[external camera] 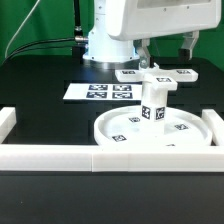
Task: Assemble round table
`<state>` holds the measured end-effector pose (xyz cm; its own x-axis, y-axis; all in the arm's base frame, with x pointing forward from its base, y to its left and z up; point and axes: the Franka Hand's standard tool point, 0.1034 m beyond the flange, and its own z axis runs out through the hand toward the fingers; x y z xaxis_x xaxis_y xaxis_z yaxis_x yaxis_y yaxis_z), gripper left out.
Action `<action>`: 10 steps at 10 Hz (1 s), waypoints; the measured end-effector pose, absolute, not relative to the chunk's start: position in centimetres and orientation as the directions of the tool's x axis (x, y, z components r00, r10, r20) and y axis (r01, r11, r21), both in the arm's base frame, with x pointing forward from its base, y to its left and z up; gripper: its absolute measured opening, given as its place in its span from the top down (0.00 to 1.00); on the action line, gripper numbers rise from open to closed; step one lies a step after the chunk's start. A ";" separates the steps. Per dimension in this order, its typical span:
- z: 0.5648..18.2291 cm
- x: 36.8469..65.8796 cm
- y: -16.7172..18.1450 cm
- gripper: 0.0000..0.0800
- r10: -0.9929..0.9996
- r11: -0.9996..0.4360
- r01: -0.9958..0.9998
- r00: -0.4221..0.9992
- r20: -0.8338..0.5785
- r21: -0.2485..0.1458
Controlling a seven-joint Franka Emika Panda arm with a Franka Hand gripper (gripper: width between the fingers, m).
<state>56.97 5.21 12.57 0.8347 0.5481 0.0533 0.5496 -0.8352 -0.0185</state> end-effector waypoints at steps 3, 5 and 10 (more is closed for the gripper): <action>12.5 57.0 4.8 0.19 0.686 -0.727 0.687 0.726 0.049 -0.003; 12.0 56.8 4.5 0.19 0.712 -0.701 0.713 0.701 0.042 -0.004; 10.5 56.3 4.1 0.19 0.712 -0.702 0.712 0.702 0.018 -0.018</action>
Offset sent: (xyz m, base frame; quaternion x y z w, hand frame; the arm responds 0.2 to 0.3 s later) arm -0.0016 -0.0040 -0.0082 -0.0109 -0.0031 -0.2021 0.9793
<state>56.25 4.14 10.48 0.7018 0.7121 0.0179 0.7124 -0.7016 -0.0181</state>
